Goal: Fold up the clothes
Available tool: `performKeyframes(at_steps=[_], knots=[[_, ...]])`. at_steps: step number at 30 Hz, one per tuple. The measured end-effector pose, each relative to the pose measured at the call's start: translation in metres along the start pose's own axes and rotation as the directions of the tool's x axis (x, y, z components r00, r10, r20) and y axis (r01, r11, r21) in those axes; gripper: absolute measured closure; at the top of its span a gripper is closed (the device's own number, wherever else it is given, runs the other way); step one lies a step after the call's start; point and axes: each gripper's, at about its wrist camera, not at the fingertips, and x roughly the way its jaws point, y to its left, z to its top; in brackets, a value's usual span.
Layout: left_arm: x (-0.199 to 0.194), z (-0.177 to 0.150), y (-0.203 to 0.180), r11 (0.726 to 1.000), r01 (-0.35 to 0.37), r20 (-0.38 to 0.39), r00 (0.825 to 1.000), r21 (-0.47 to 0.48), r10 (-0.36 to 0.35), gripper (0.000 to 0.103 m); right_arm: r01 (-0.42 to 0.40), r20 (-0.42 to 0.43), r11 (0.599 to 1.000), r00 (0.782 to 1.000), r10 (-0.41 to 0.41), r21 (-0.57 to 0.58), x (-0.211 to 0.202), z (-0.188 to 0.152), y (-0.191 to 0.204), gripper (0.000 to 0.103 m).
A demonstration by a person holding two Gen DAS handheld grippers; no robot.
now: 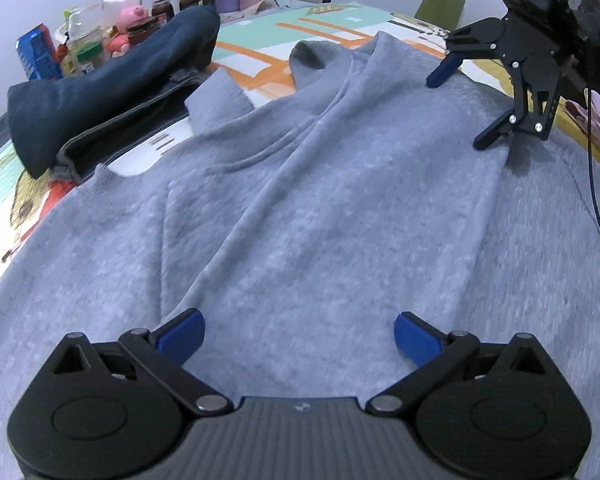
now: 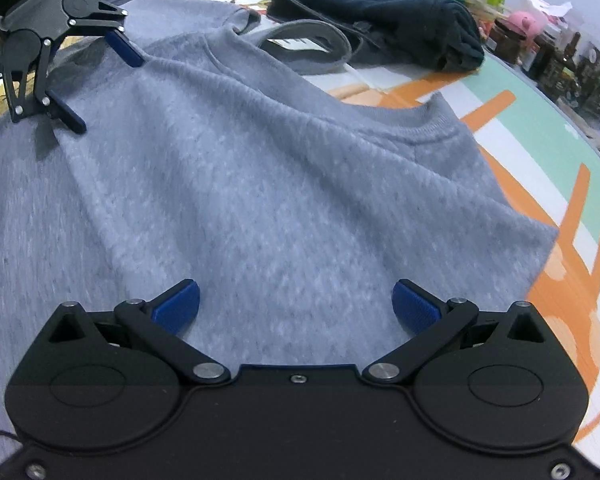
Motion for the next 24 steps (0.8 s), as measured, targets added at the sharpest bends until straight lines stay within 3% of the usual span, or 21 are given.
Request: performKeyframes(at_steps=[16,24], knots=[[-0.019,-0.007,-0.009,0.994,-0.087,-0.058,0.994,0.059,0.091,0.0,0.117,-0.075,0.986,0.991,-0.109,0.114,-0.032,-0.027,-0.016,0.0],[-0.055,-0.003,-0.021,0.997,-0.068,0.041,0.997,-0.039,0.07,0.0,0.085,0.063,0.981,0.993,-0.098,0.177,-0.082,-0.024,-0.001,0.0]])
